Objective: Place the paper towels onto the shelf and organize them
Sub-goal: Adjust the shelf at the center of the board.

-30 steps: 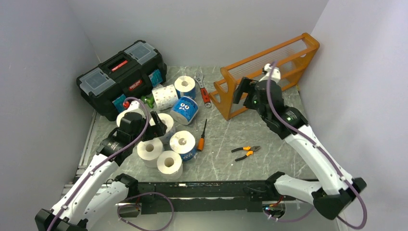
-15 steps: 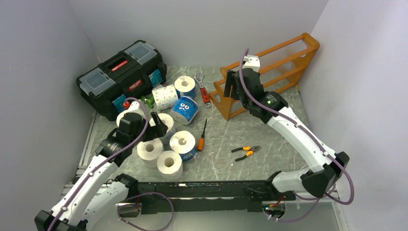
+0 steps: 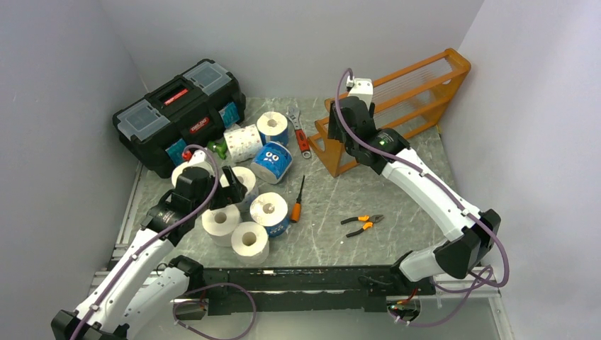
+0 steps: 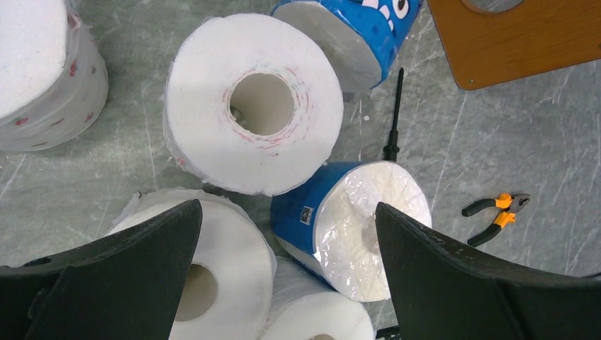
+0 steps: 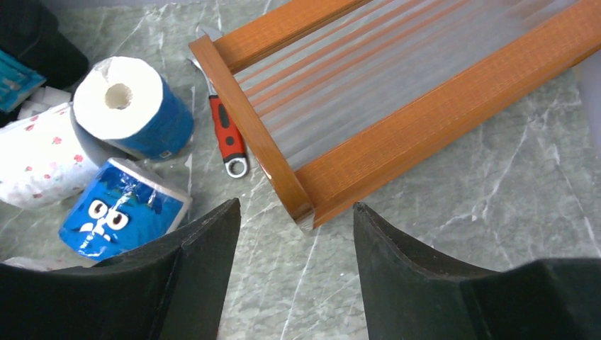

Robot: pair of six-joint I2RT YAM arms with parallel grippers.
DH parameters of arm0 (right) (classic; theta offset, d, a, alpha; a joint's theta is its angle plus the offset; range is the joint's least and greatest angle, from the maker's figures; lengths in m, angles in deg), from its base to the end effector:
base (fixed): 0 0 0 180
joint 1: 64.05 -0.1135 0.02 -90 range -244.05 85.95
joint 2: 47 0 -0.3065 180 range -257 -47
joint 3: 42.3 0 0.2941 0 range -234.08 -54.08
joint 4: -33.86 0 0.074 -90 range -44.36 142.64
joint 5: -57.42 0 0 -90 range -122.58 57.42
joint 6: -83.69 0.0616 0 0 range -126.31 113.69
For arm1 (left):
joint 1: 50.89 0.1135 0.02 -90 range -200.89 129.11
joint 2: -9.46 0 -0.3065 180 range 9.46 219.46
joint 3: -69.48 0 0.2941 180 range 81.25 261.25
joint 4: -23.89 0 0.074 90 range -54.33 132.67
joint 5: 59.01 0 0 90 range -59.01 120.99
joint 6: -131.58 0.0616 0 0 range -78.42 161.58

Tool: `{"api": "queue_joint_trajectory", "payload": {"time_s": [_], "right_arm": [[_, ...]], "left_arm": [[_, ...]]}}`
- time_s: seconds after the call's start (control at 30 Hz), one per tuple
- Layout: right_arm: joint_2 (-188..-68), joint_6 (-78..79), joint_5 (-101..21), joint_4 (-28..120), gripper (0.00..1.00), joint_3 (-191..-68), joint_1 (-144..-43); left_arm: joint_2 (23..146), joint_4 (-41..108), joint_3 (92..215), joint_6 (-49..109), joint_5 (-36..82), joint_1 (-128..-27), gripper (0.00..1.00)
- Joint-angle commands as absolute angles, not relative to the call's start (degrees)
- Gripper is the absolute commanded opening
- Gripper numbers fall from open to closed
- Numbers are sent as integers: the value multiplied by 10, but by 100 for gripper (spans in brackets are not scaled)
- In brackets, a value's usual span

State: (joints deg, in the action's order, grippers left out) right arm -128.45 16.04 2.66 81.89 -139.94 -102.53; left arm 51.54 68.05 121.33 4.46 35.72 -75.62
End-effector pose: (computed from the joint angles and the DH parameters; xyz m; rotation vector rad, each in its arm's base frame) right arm 0.3059 0.1977 0.4330 0.0687 2.0151 0.0152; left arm 0.1784 -0.0766 0.2923 -0.2872 2.1985 -0.5222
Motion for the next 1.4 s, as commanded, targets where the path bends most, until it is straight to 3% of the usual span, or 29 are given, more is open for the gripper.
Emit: {"api": "queue_joint_trajectory", "payload": {"time_s": [0.0,0.43,0.63,0.9,1.37], "right_arm": [[-1288,152,61,782,59,-1394,-1027],[-1293,152,60,759,37,-1368,-1024],[-1270,150,54,758,22,-1342,-1019],[-1222,155,51,780,12,-1308,-1015],[-1134,166,64,857,13,-1265,-1001]], "left_arm": [[512,674,1208,46,348,-758,99],[509,673,1200,41,346,-758,99],[512,669,1203,39,339,-758,99],[519,662,1204,36,326,-757,99],[537,644,1198,32,315,-758,99]]}}
